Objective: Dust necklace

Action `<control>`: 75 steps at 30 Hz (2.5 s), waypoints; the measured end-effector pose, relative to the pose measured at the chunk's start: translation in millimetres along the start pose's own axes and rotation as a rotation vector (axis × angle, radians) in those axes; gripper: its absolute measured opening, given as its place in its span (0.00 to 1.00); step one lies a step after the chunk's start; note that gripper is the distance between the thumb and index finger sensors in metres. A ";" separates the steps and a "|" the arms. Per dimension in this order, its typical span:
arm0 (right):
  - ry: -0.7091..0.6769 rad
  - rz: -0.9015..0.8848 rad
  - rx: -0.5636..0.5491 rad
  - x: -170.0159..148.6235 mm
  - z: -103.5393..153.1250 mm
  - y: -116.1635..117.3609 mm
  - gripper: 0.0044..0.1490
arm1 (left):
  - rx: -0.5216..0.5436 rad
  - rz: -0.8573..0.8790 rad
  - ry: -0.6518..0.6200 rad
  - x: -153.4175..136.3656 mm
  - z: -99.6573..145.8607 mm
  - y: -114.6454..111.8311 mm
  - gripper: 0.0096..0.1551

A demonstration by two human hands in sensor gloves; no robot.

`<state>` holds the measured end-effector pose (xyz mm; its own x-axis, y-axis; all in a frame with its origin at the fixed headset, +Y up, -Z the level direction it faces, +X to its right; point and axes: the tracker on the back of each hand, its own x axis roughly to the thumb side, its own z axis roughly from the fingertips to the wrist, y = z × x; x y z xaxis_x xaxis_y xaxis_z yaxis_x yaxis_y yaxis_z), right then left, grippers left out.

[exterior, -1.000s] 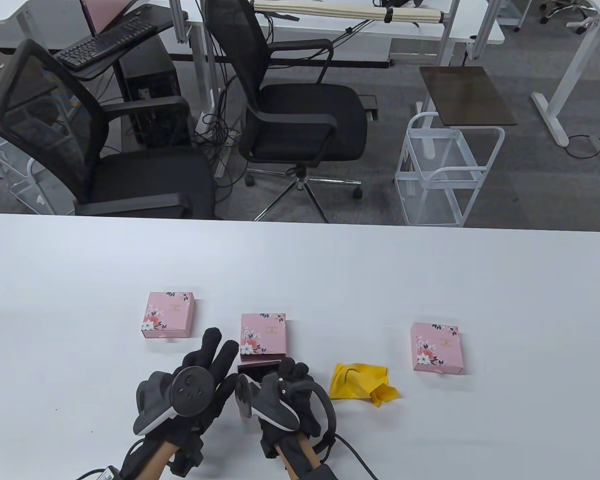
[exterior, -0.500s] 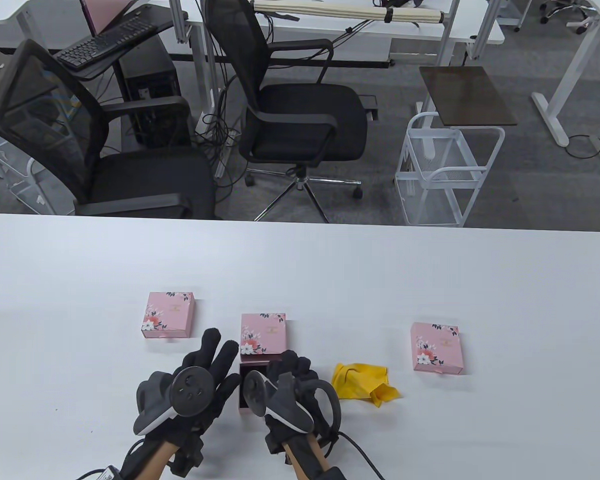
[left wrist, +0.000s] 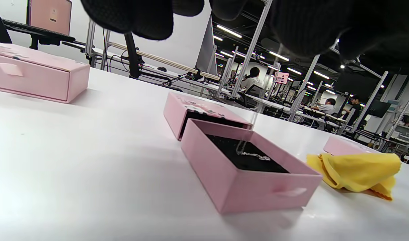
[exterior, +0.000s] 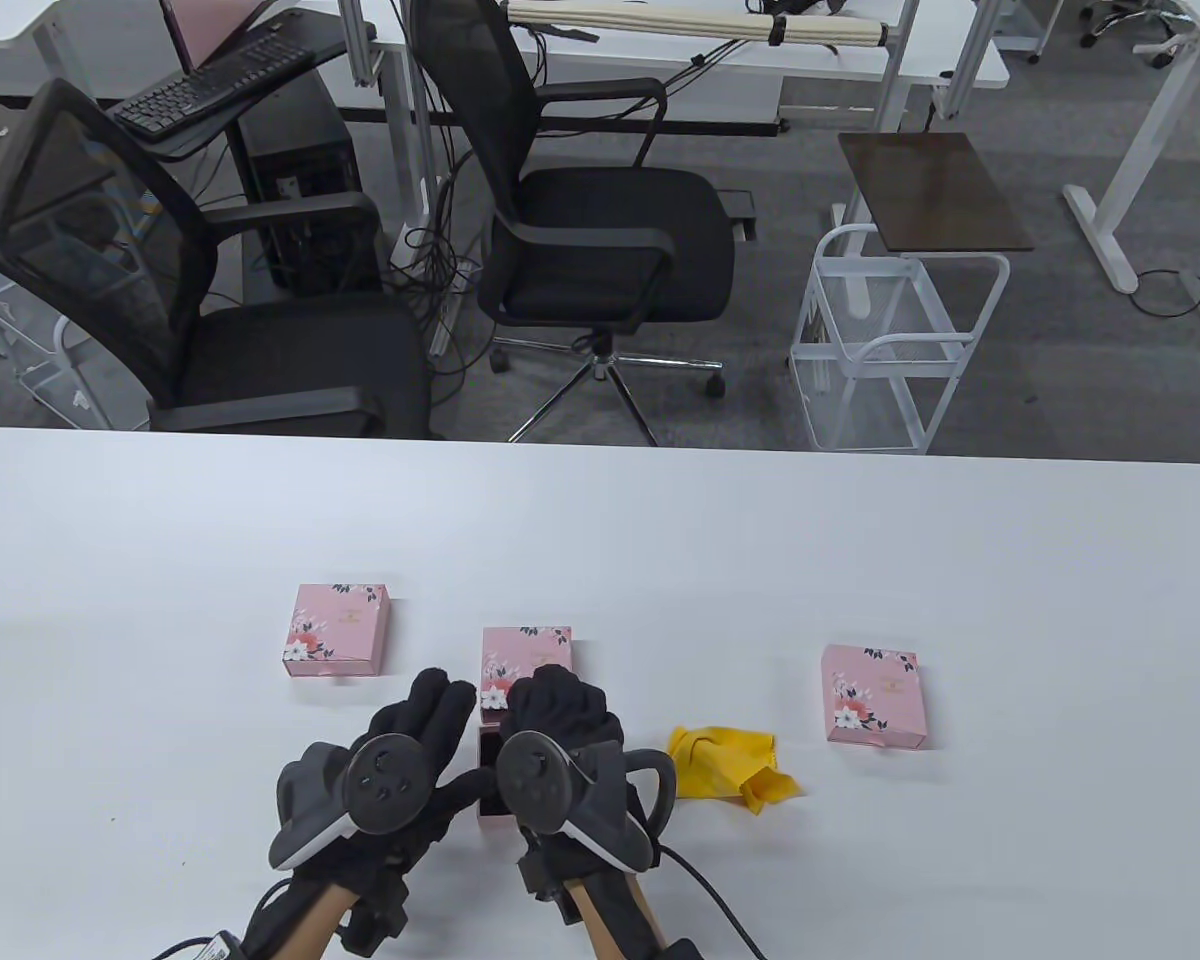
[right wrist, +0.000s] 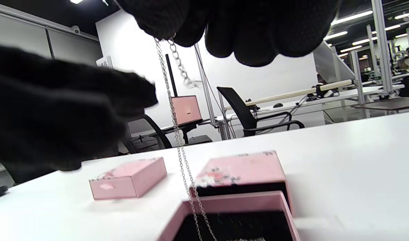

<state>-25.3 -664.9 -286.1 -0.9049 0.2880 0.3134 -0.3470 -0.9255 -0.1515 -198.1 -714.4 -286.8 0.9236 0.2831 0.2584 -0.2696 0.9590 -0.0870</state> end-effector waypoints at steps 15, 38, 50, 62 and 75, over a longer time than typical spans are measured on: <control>-0.070 -0.134 -0.165 6.6 -6.3 -49.6 0.27 | 0.179 0.245 -0.035 9.9 8.8 21.5 0.46; 0.037 -0.276 -0.186 -32.2 -7.2 -69.2 0.27 | -0.045 0.666 -0.193 26.8 -13.2 83.6 0.20; 0.103 -0.443 -0.268 -19.1 19.8 -53.5 0.29 | 0.036 0.854 -0.052 10.5 -8.7 83.7 0.21; 0.068 -0.439 -0.304 -16.9 37.5 -16.3 0.35 | 0.134 0.786 0.012 18.9 -8.3 73.1 0.21; 0.094 -0.549 -0.335 -16.6 38.2 -8.5 0.25 | 0.092 0.845 -0.023 37.2 -6.4 59.9 0.21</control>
<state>2.1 -671.1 -254.1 -0.5868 0.7316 0.3471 -0.8093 -0.5156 -0.2814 -178.1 -646.5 -288.6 0.3961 0.9040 0.1612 -0.8886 0.4216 -0.1809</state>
